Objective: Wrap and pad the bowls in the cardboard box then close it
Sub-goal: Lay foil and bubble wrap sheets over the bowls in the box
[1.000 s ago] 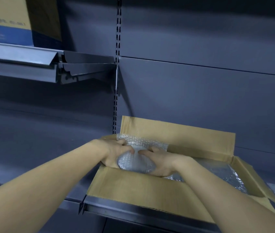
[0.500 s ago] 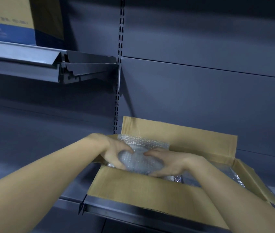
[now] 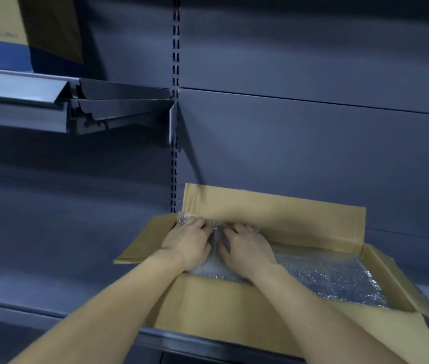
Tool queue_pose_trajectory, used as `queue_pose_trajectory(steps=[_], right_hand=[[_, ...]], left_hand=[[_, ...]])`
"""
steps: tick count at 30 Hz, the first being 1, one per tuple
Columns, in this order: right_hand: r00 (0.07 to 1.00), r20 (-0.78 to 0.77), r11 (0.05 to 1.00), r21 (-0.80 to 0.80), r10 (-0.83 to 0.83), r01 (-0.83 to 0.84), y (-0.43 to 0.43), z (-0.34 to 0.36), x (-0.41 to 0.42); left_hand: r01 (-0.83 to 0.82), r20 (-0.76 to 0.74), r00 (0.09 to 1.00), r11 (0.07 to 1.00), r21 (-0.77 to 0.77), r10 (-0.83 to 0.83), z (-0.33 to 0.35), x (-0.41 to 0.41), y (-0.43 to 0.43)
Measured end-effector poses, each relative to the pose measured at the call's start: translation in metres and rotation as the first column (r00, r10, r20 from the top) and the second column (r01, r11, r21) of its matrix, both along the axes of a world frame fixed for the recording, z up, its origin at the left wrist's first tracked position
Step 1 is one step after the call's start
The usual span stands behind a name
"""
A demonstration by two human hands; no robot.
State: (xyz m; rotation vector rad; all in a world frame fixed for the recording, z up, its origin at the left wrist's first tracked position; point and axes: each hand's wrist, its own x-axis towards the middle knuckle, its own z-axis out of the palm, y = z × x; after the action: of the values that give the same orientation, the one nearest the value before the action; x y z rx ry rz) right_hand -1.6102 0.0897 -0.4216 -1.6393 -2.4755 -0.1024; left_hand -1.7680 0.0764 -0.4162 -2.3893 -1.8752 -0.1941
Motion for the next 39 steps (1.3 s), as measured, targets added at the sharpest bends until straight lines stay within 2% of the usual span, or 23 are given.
queue_pose_trajectory(steps=[4, 9, 11, 17, 22, 26, 30, 33, 37, 39], right_hand=[[0.999, 0.002, 0.998, -0.048, -0.038, 0.038, -0.002, 0.0, -0.002], [0.997, 0.06, 0.992, -0.11, -0.053, 0.059, -0.001, 0.002, -0.003], [0.997, 0.057, 0.993, -0.102, -0.053, 0.058, 0.0, 0.002, -0.002], [0.996, 0.084, 0.999, -0.015, -0.036, 0.038, -0.002, 0.003, -0.002], [0.998, 0.05, 0.992, -0.118, -0.045, 0.05, -0.001, 0.0, -0.001], [0.997, 0.021, 0.974, -0.215, -0.075, 0.077, 0.005, -0.004, -0.002], [0.997, 0.038, 0.967, -0.241, -0.072, 0.079, 0.006, -0.001, -0.001], [0.996, 0.051, 0.975, -0.204, -0.074, 0.083, 0.004, 0.002, 0.0], [0.995, 0.081, 0.998, -0.011, -0.053, 0.054, 0.0, 0.005, -0.001], [0.994, 0.103, 1.0, 0.022, -0.022, 0.02, -0.001, 0.006, -0.003]], left_hand=[[-0.001, -0.034, 0.999, 1.0, 0.025, 0.002, -0.006, -0.001, 0.0], [-0.024, 0.111, 0.993, 0.99, -0.136, 0.04, -0.009, -0.002, 0.004], [-0.037, 0.128, 0.99, 0.987, -0.154, 0.057, -0.008, -0.001, 0.006], [-0.045, -0.029, 0.999, 0.993, -0.113, 0.042, -0.008, -0.001, 0.004], [-0.023, -0.049, 0.999, 0.993, -0.117, 0.017, -0.009, -0.002, 0.007], [-0.028, 0.022, 0.999, 0.978, -0.206, 0.033, -0.008, 0.0, 0.01], [-0.039, 0.066, 0.996, 0.978, -0.204, 0.053, -0.004, 0.001, 0.013], [-0.046, 0.044, 0.997, 0.979, -0.2, 0.056, -0.005, 0.001, 0.015], [-0.051, -0.06, 0.997, 0.993, -0.103, 0.045, -0.005, 0.001, 0.011], [-0.053, -0.104, 0.994, 0.996, -0.068, 0.045, -0.005, 0.002, 0.009]])
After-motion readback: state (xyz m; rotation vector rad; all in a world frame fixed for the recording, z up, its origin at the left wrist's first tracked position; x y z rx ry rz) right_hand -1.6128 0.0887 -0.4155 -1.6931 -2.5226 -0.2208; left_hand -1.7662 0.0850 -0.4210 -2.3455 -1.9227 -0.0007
